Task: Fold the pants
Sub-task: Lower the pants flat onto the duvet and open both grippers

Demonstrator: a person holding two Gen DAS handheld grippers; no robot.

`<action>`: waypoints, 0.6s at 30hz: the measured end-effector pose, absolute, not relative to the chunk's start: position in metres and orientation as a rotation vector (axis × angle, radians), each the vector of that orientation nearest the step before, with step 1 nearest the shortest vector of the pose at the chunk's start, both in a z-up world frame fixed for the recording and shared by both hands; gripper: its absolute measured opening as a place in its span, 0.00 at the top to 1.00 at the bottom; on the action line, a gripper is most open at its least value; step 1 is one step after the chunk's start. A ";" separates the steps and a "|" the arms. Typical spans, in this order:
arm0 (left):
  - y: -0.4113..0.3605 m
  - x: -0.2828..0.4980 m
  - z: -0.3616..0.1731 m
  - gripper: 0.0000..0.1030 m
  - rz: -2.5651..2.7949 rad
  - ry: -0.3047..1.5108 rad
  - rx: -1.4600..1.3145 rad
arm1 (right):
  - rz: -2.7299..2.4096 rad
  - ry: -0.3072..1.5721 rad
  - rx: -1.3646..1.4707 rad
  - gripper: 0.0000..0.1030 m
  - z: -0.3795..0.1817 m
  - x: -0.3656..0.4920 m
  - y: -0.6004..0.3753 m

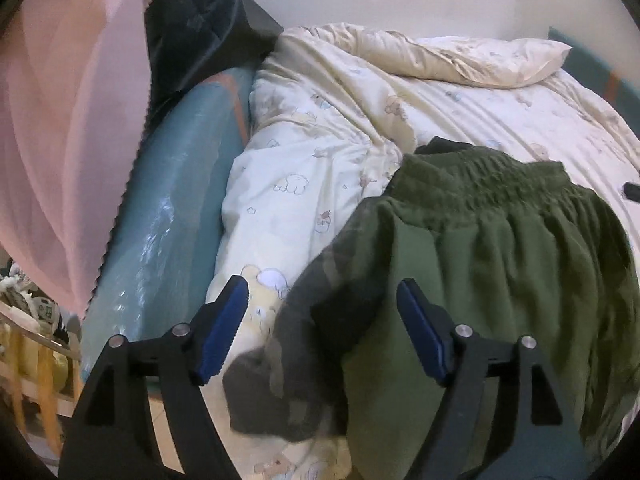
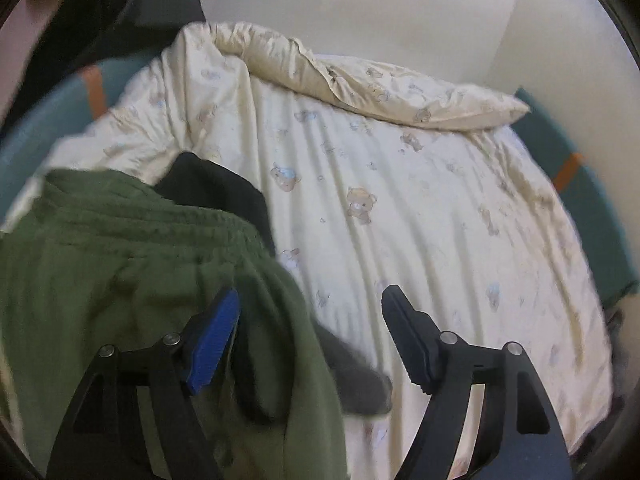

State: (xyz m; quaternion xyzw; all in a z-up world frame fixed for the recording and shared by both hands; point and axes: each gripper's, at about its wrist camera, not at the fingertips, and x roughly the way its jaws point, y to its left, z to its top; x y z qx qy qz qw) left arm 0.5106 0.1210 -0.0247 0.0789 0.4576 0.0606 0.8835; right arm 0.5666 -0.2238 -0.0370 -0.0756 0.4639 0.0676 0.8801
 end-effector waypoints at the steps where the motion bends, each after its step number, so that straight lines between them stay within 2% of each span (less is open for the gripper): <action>1: 0.118 0.504 -0.021 0.27 0.118 0.954 0.156 | 0.151 0.966 -0.142 0.26 -0.031 0.560 -0.226; 9: 0.097 0.432 0.000 0.26 0.077 0.952 0.070 | 0.190 0.879 0.028 0.26 0.024 0.452 -0.260; 18: 0.080 0.350 0.019 0.26 0.015 0.941 0.034 | 0.197 0.875 0.118 0.26 0.033 0.357 -0.263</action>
